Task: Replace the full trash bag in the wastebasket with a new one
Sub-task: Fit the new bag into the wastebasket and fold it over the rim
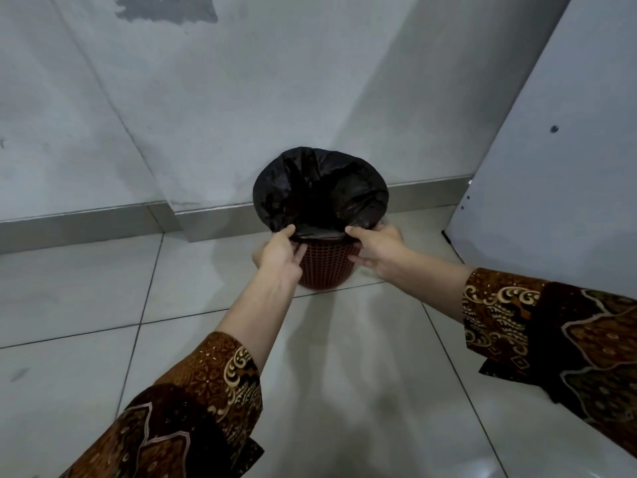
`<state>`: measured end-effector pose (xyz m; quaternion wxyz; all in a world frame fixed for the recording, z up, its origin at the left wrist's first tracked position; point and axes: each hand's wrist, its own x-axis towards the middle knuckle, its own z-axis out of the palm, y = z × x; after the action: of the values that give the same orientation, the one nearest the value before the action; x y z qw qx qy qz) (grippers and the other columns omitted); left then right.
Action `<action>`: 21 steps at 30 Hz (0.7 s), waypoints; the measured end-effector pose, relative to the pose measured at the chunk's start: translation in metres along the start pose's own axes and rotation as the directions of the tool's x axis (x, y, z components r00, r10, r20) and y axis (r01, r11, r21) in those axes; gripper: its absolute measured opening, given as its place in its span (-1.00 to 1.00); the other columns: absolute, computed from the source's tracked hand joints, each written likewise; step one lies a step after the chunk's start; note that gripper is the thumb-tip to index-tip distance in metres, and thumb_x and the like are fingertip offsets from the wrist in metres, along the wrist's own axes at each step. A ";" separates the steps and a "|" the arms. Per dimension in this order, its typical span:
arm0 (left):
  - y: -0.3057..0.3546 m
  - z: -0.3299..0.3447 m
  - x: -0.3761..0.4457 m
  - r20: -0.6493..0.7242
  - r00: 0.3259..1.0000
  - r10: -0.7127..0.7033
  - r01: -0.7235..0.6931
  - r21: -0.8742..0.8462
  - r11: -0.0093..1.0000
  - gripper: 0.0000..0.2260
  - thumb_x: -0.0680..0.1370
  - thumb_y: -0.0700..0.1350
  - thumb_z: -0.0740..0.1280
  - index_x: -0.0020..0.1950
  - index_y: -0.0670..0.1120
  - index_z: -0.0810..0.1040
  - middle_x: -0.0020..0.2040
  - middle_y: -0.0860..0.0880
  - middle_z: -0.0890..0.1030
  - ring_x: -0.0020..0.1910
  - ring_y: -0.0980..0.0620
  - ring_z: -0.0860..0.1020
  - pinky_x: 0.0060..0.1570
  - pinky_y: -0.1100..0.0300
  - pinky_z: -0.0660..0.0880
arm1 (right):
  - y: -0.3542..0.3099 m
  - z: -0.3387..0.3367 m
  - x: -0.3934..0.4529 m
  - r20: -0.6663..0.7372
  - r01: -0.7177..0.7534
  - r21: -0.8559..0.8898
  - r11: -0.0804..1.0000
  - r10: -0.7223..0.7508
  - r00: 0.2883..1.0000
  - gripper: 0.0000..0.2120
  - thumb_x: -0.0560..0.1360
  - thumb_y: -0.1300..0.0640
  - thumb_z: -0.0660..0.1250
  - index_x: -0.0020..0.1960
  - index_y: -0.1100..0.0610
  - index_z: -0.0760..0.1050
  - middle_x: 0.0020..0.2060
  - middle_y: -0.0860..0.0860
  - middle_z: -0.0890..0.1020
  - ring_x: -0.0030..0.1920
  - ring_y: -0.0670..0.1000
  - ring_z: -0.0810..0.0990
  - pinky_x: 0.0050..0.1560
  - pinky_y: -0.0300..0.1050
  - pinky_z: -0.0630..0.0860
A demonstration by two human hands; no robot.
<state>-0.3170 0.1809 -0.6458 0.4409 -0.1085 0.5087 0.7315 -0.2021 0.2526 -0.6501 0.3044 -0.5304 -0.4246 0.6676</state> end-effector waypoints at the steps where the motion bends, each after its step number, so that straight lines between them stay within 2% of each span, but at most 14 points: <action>1: 0.001 -0.001 0.006 0.018 1.000 -0.001 0.001 0.012 1.000 -0.93 0.55 -0.29 0.27 0.00 -0.17 0.45 -0.12 -0.10 0.57 -0.23 0.05 0.54 0.17 0.12 0.50 | -0.002 -0.002 0.002 -0.019 0.001 0.011 1.000 0.000 1.000 -0.67 0.46 0.15 0.39 0.17 0.19 0.41 0.15 0.08 0.49 0.15 0.07 0.48 0.05 0.08 0.57; 3: 0.003 -0.002 0.013 0.051 0.999 -0.007 0.005 0.039 0.999 -0.86 0.55 -0.31 0.26 0.09 -0.19 0.44 -0.19 -0.08 0.54 -0.26 0.07 0.53 0.02 0.10 0.55 | -0.012 -0.006 0.005 -0.022 -0.021 0.064 0.998 0.022 1.000 -0.54 0.46 0.02 0.38 0.27 0.20 0.38 0.14 0.01 0.43 0.15 0.06 0.40 0.19 0.19 0.51; 5: 0.004 -0.003 0.016 0.092 0.996 -0.010 0.006 0.052 0.999 -0.84 0.55 -0.32 0.25 0.12 -0.20 0.42 -0.19 -0.09 0.54 -0.25 0.06 0.53 -0.23 0.12 0.55 | -0.023 -0.009 0.009 -0.018 -0.054 0.087 0.995 0.055 0.998 -0.45 0.46 -0.02 0.38 0.33 0.22 0.35 0.26 0.02 0.44 0.21 0.12 0.45 0.17 0.27 0.50; 7: 0.006 -0.005 0.018 0.119 0.993 -0.015 0.008 0.055 0.998 -0.85 0.55 -0.33 0.24 0.10 -0.20 0.43 -0.21 -0.10 0.54 -0.27 0.06 0.53 -0.38 0.17 0.54 | -0.030 -0.013 0.016 -0.044 -0.047 0.093 0.995 0.051 0.998 -0.54 0.49 0.10 0.36 0.31 0.27 0.36 0.29 0.18 0.48 0.20 0.23 0.52 0.07 0.26 0.55; 9: 0.011 -0.010 0.022 0.123 0.992 -0.014 0.008 0.045 0.999 -0.90 0.55 -0.33 0.24 0.05 -0.20 0.44 -0.28 -0.10 0.58 -0.36 0.07 0.58 -0.48 0.22 0.55 | -0.038 -0.017 0.019 -0.082 -0.015 0.110 0.994 0.024 0.996 -0.81 0.50 0.31 0.30 0.07 0.36 0.39 0.24 0.26 0.49 0.19 0.26 0.53 0.08 0.23 0.55; 10: 0.015 -0.012 0.024 0.125 0.992 -0.004 0.000 0.035 0.999 -0.90 0.56 -0.33 0.23 0.04 -0.20 0.44 -0.30 -0.10 0.59 -0.42 0.08 0.59 -0.51 0.24 0.55 | -0.041 -0.019 0.023 -0.100 -0.012 0.119 0.993 0.024 0.995 -0.92 0.50 0.38 0.27 -0.08 0.33 0.36 0.21 0.27 0.49 0.18 0.26 0.54 0.09 0.21 0.55; 11: 0.018 -0.015 0.027 0.126 0.992 0.010 -0.014 0.030 0.999 -0.89 0.56 -0.33 0.23 0.07 -0.20 0.43 -0.28 -0.10 0.58 -0.42 0.09 0.59 -0.51 0.26 0.55 | -0.043 -0.021 0.024 -0.094 -0.018 0.120 0.993 0.029 0.995 -0.86 0.50 0.41 0.26 -0.18 0.28 0.32 0.18 0.27 0.50 0.14 0.24 0.57 0.06 0.14 0.59; 12: 0.021 -0.017 0.029 0.131 0.991 0.023 -0.028 0.034 0.999 -0.86 0.56 -0.33 0.23 0.10 -0.19 0.41 -0.24 -0.09 0.56 -0.40 0.09 0.58 -0.50 0.29 0.55 | -0.044 -0.023 0.027 -0.063 -0.019 0.121 0.992 0.027 0.998 -0.86 0.50 0.40 0.26 -0.18 0.27 0.33 0.16 0.26 0.52 0.04 0.19 0.61 -0.08 0.02 0.64; 13: 0.023 -0.018 0.031 0.138 0.990 0.032 -0.040 0.050 0.998 -0.84 0.56 -0.32 0.22 0.13 -0.19 0.39 -0.22 -0.09 0.54 -0.40 0.10 0.58 -0.49 0.30 0.56 | -0.044 -0.025 0.027 -0.040 -0.033 0.120 0.992 0.038 0.998 -0.94 0.50 0.37 0.27 -0.11 0.30 0.39 0.17 0.25 0.54 -0.08 0.12 0.62 -0.29 -0.09 0.65; 14: 0.024 -0.019 0.032 0.145 0.989 0.040 -0.050 0.064 0.997 -0.82 0.56 -0.32 0.22 0.15 -0.18 0.38 -0.20 -0.09 0.53 -0.45 0.12 0.59 -0.49 0.31 0.55 | -0.043 -0.026 0.027 -0.016 -0.065 0.095 0.993 0.067 0.998 -0.90 0.50 0.33 0.30 0.00 0.31 0.42 0.17 0.24 0.55 -0.16 0.07 0.60 -0.46 -0.15 0.60; 15: 0.025 -0.020 0.033 0.147 0.988 0.048 -0.060 0.076 0.995 -0.79 0.56 -0.33 0.22 0.19 -0.19 0.38 -0.20 -0.09 0.53 -0.50 0.14 0.59 -0.49 0.31 0.55 | -0.040 -0.026 0.027 0.006 -0.103 0.065 0.993 0.102 0.995 -0.80 0.49 0.28 0.33 0.09 0.28 0.43 0.13 0.22 0.56 -0.20 0.05 0.58 -0.55 -0.19 0.54; 16: 0.026 -0.020 0.033 0.144 0.988 0.057 -0.070 0.086 0.994 -0.74 0.56 -0.33 0.22 0.24 -0.20 0.38 -0.19 -0.10 0.54 -0.54 0.15 0.59 -0.50 0.32 0.54 | -0.038 -0.027 0.026 0.015 -0.130 0.035 0.991 0.130 0.991 -0.77 0.49 0.24 0.34 0.12 0.26 0.42 0.05 0.18 0.56 -0.21 0.04 0.56 -0.59 -0.21 0.52; 18: 0.026 -0.019 0.034 0.123 0.990 0.073 -0.085 0.100 0.991 -0.63 0.55 -0.35 0.24 0.36 -0.25 0.34 -0.17 -0.12 0.55 -0.54 0.14 0.60 -0.52 0.32 0.52 | -0.036 -0.027 0.022 0.030 -0.174 -0.012 0.985 0.174 0.984 -0.84 0.50 0.21 0.33 0.05 0.20 0.42 -0.15 0.10 0.53 -0.24 0.01 0.53 -0.62 -0.21 0.52; 21: 0.026 -0.018 0.034 0.105 0.989 0.100 -0.110 0.095 0.989 -0.60 0.54 -0.35 0.26 0.38 -0.29 0.33 -0.18 -0.12 0.56 -0.39 0.08 0.61 -0.52 0.30 0.53 | -0.036 -0.030 0.022 0.008 -0.161 -0.057 0.985 0.161 0.987 -0.75 0.46 0.23 0.38 0.11 0.20 0.45 -0.20 0.07 0.56 -0.28 -0.02 0.55 -0.61 -0.20 0.51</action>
<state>-0.3621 0.1815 -0.6577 0.4315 -0.0227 0.5271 0.7318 -0.1798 0.2954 -0.6302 0.2317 -0.5672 -0.4010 0.6810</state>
